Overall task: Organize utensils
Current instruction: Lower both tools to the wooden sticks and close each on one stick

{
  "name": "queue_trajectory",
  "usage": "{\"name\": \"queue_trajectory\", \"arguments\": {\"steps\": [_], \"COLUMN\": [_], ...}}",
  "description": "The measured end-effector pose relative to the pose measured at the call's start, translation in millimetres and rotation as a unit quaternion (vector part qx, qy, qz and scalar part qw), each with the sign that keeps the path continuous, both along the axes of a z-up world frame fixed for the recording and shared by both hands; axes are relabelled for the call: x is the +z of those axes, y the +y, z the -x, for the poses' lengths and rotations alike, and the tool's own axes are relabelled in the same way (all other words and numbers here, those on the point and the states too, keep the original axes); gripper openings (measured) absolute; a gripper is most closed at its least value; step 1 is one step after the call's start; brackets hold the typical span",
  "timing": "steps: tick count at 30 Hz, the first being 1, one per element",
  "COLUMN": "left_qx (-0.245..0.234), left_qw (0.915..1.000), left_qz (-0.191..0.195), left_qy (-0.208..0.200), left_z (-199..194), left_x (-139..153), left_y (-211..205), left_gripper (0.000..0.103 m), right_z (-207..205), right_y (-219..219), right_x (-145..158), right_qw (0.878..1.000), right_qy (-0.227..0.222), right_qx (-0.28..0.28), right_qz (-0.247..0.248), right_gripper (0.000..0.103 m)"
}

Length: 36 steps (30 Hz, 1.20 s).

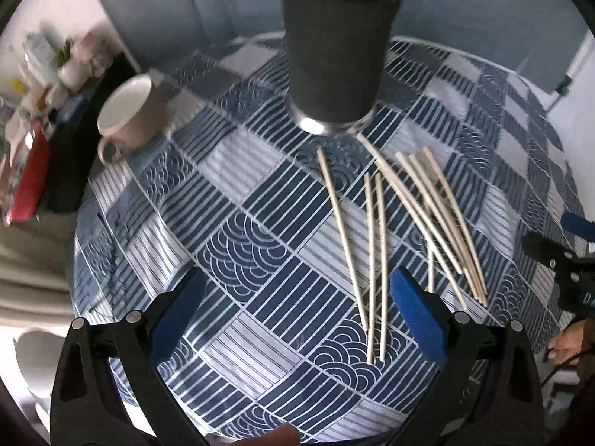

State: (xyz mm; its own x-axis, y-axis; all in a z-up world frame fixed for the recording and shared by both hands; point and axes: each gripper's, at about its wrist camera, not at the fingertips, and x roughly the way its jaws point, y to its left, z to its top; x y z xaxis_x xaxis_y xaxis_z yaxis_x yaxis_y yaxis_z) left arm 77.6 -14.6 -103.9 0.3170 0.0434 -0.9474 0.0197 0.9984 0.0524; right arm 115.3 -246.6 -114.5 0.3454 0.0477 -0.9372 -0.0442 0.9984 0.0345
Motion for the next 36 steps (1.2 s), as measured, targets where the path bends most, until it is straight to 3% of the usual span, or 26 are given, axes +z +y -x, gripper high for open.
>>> {"name": "queue_trajectory", "arguments": {"steps": [8, 24, 30, 36], "left_qx": [0.025, 0.033, 0.029, 0.025], "left_qw": [0.9982, 0.9964, 0.996, 0.9972], "left_qz": [0.009, 0.027, 0.02, 0.024], "left_qy": [0.055, 0.073, 0.083, 0.066], "left_z": [-16, -53, -63, -80], "left_x": [-44, -82, -100, -109], "left_y": [10, -12, -20, -22], "left_gripper": [0.097, 0.097, 0.098, 0.099], "right_z": [-23, -58, -60, -58], "right_y": [7, 5, 2, -3], "right_x": [-38, -80, -87, -90], "right_qw": [0.999, 0.995, 0.996, 0.998], "right_qy": [0.022, 0.036, 0.036, 0.034], "right_qx": [0.019, 0.03, 0.025, 0.008], "right_qz": [0.038, 0.083, 0.075, 0.049], "right_gripper": [0.095, 0.095, 0.095, 0.095]}}
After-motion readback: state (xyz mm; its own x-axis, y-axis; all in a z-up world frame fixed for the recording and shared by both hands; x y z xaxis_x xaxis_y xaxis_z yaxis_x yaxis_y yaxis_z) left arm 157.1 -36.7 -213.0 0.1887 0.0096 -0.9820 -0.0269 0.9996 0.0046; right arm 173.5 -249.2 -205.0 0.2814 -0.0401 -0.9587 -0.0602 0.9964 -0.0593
